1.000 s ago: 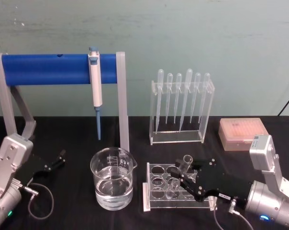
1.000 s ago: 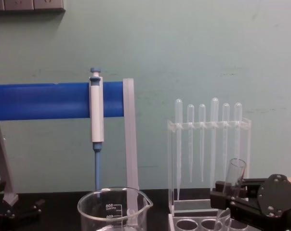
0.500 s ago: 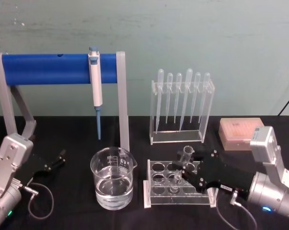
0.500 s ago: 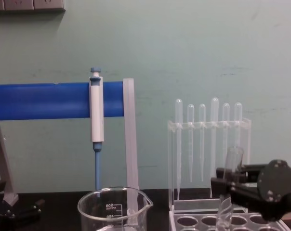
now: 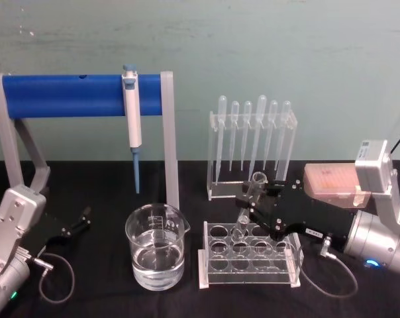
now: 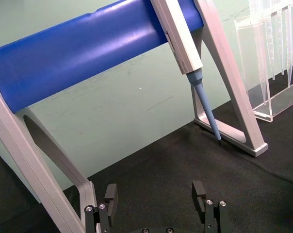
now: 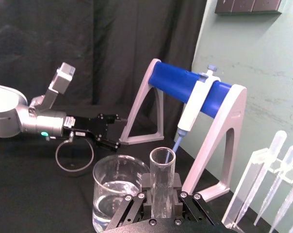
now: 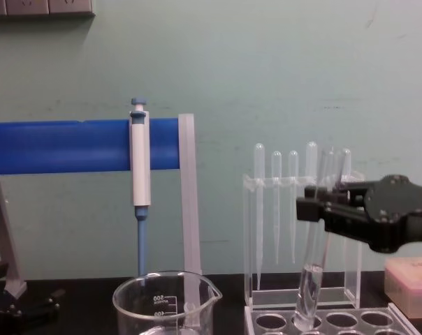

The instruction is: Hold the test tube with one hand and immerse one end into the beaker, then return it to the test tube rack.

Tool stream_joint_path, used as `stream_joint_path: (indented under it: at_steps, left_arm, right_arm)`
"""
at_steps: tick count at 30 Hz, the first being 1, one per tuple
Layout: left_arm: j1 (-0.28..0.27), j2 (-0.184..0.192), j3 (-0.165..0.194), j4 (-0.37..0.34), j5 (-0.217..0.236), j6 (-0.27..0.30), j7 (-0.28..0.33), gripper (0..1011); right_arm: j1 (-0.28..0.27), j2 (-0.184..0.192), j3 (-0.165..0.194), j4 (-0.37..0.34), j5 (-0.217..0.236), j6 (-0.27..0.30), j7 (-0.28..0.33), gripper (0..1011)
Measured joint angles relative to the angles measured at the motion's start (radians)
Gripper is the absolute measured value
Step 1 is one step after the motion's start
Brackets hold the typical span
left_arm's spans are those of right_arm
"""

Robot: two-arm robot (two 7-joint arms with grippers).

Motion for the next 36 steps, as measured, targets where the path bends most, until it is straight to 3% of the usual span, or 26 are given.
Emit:
stream_joint_path:
  at_steps: [17,28,36]
  left_arm:
    - [0.0,0.0,0.0,0.0,0.0,0.0,0.0,1000]
    - [0.0,0.0,0.0,0.0,0.0,0.0,0.0,1000]
    - [0.0,0.0,0.0,0.0,0.0,0.0,0.0,1000]
  right_arm:
    - [0.025,0.014,-0.007,-0.078,0.035,0.069,-0.031,225]
    - [0.112,-0.006,-0.049,-0.072,0.047,0.111,-0.013,226]
    - [0.179,-0.04,-0.084,-0.031,0.065,0.125,0.007,225]
